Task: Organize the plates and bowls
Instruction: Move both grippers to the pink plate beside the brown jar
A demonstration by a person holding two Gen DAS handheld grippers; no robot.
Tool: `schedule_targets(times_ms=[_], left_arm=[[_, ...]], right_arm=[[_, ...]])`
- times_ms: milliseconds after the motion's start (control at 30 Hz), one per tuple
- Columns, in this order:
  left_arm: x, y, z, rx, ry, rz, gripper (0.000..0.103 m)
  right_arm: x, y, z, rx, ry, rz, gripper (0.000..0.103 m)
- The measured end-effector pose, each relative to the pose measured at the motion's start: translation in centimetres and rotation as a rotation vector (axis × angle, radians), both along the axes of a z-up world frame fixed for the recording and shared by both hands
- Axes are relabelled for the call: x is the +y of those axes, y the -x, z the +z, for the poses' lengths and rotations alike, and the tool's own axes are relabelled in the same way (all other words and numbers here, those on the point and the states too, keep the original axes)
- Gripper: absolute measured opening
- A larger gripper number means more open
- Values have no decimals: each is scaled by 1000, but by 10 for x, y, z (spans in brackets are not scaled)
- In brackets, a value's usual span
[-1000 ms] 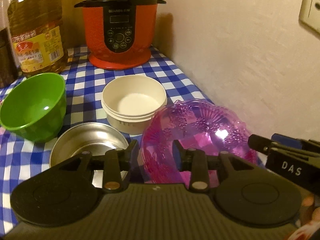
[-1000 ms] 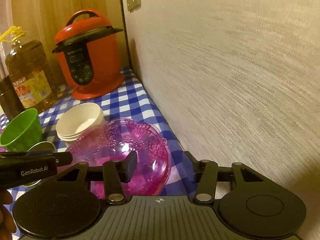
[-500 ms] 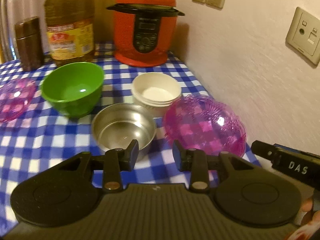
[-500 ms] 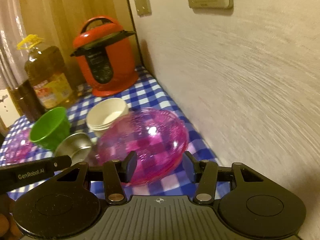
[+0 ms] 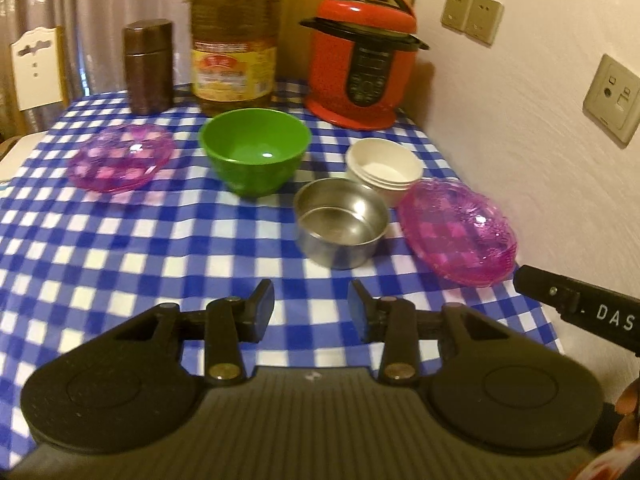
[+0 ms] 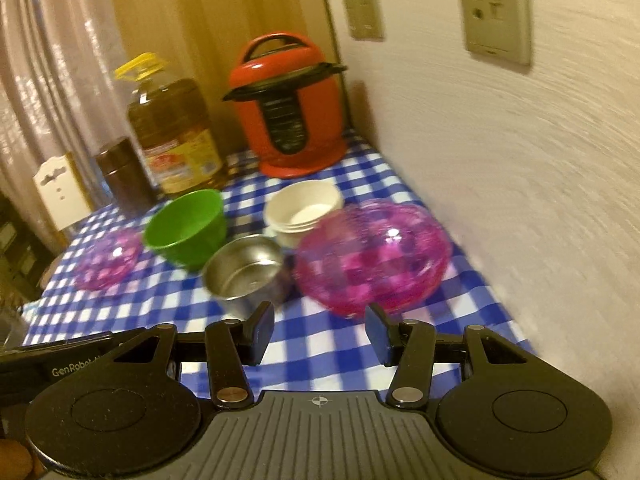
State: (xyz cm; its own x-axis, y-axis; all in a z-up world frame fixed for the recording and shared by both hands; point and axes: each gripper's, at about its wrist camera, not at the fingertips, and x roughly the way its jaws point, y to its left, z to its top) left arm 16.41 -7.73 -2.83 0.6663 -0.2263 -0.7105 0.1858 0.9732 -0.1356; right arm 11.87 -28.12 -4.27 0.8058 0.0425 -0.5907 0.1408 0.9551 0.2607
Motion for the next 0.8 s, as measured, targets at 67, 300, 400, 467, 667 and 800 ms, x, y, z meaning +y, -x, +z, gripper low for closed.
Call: schedule_targets(times_ms=[67,300,400,467,667,800], left_arm=[[12,7,3,1,-1,21,37],[55,28,10,4,-5,90,38],[72,35,13,4,-4,117,38],[82,38,14,5,-4,136,39],[108,45,17,11,6,187,39],[119,44,21,8,9,206,39]], right_arm=[[12,2,2,4,3,27,51],[50,6,8,6,19,109,51],[64,6,9,13,26,139,51],[74,7,10,17,30,156,51],[97,6,10,28,37,208,51],[106,4,11,30,33,226,51]])
